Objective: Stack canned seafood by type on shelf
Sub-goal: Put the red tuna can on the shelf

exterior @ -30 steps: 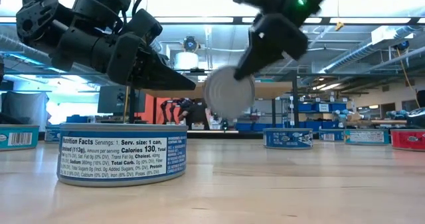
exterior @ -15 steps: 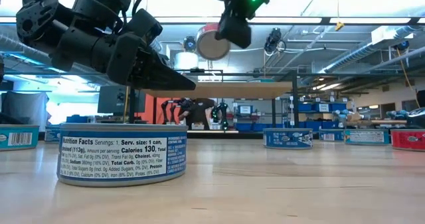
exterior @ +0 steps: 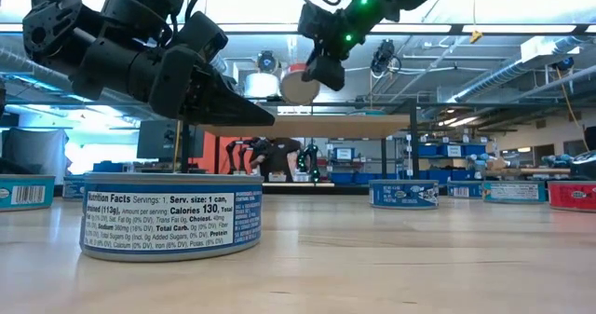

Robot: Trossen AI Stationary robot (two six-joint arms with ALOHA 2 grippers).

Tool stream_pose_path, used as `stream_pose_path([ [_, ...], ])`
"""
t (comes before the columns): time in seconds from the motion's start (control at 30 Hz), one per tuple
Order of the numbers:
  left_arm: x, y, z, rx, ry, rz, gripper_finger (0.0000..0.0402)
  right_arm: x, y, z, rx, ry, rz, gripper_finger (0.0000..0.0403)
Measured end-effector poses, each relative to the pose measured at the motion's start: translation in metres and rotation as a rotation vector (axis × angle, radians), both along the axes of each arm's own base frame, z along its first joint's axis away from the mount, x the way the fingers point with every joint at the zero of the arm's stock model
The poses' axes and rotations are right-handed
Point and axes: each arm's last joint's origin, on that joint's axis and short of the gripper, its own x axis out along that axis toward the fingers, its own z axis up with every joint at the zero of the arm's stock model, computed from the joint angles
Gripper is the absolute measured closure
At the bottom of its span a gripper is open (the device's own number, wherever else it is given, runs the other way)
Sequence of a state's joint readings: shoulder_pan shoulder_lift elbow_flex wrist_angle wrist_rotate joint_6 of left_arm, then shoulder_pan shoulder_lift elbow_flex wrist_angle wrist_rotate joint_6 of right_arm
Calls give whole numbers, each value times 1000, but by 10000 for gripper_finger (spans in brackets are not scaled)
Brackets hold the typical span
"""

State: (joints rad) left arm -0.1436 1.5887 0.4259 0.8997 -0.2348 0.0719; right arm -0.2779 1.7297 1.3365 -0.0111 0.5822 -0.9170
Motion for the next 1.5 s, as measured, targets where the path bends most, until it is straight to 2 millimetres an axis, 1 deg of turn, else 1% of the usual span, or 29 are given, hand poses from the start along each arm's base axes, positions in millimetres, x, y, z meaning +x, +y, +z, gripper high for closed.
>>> stream_pose_path([
  [0.03,0,0,0,0,-1,0,251,1,-4,-2,0,1,-1,259],
  [0.23,0,0,0,1,-1,0,251,15,-19,-34,-39,105,16,259],
  [0.33,0,0,0,2,-1,-1,251,18,-21,-36,-70,104,8,259],
  [0.6,0,0,0,3,1,-1,251,14,-24,-31,-36,55,-14,256],
  [0.67,0,0,0,3,1,-1,251,13,-24,-33,-17,62,-20,230],
  [0.77,0,0,0,2,0,-1,251,12,-24,-35,28,42,-26,175],
  [0.83,0,0,0,2,-1,-1,251,11,-25,-36,49,30,-39,150],
  [0.93,0,0,0,2,-1,-1,251,10,-27,-37,71,20,-51,137],
  [1.03,0,0,0,2,-1,-1,251,8,-29,-37,115,-2,-45,143],
  [1.17,0,0,0,2,-1,-1,251,8,-32,-30,247,-25,-28,161],
  [1.27,0,0,0,2,0,-1,251,10,-35,-16,356,-85,-11,169],
  [1.4,0,0,0,2,0,-1,251,8,-41,2,471,-120,-13,180],
  [1.5,0,0,0,2,1,-3,251,6,-46,16,524,-157,-26,203],
])
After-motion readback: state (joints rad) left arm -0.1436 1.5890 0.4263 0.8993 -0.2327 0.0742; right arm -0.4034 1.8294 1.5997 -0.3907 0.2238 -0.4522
